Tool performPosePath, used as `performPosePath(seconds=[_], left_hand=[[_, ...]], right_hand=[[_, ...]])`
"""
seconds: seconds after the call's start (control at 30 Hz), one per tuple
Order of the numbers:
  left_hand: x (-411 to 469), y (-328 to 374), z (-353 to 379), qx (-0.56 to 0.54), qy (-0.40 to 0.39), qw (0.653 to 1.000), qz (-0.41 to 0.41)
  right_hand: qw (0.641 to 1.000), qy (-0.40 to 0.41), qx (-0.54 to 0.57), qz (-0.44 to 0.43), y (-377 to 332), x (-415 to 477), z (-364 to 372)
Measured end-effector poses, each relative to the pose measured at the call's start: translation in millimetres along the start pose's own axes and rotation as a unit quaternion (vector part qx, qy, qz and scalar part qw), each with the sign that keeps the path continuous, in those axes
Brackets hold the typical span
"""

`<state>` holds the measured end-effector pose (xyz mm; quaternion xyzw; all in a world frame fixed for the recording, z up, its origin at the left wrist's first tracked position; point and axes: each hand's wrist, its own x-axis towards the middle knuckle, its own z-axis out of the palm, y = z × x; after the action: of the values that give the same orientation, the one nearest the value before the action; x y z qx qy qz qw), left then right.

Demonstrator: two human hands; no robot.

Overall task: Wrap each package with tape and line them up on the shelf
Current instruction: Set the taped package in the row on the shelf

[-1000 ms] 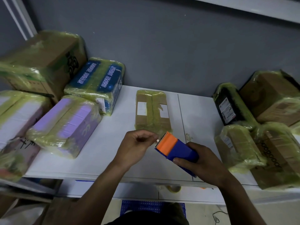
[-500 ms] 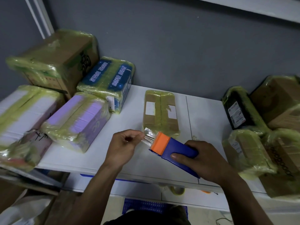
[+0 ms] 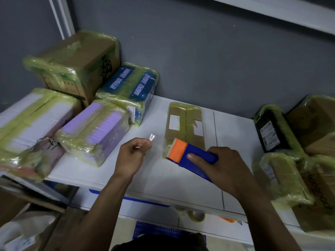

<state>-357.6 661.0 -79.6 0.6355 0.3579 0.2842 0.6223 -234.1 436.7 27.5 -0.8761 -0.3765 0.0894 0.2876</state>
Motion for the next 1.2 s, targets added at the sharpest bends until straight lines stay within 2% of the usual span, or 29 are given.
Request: performPosePath(seconds=[0.17,0.5,0.87,0.93,0.97,1.07,1.2], left_hand=[[10.8,-7.6,11.3,-0.023,0.024,0.997,-0.066],[11.7,-27.7,33.0,-0.029,0.049,0.997,-0.05],[22.0,-24.5,52.2,0.113,-0.03,0.991,-0.068],[21.6,-21.2,51.0,0.142,-0.004,0.989,-0.034],[20.1,-21.5,51.3,0.122,0.005,0.993,-0.004],[10.6,-26.6,61.4,0.03,-0.049,0.998,0.036],[8.2,-34.5,65.1,0.013,-0.133,0.991,0.029]], right_hand=[[0.993,0.006,-0.121,0.001,-12.0,20.1,8.7],[0.963,-0.045,-0.251,0.085,-25.6,57.2,17.5],[0.949,-0.058,-0.292,0.107,-22.3,65.6,16.7],[0.95,-0.059,-0.287,0.109,-20.8,67.1,14.8],[0.951,-0.059,-0.284,0.11,-19.7,67.5,14.3],[0.951,-0.054,-0.283,0.112,-16.4,68.9,14.4],[0.952,-0.044,-0.283,0.108,-10.4,69.9,12.7]])
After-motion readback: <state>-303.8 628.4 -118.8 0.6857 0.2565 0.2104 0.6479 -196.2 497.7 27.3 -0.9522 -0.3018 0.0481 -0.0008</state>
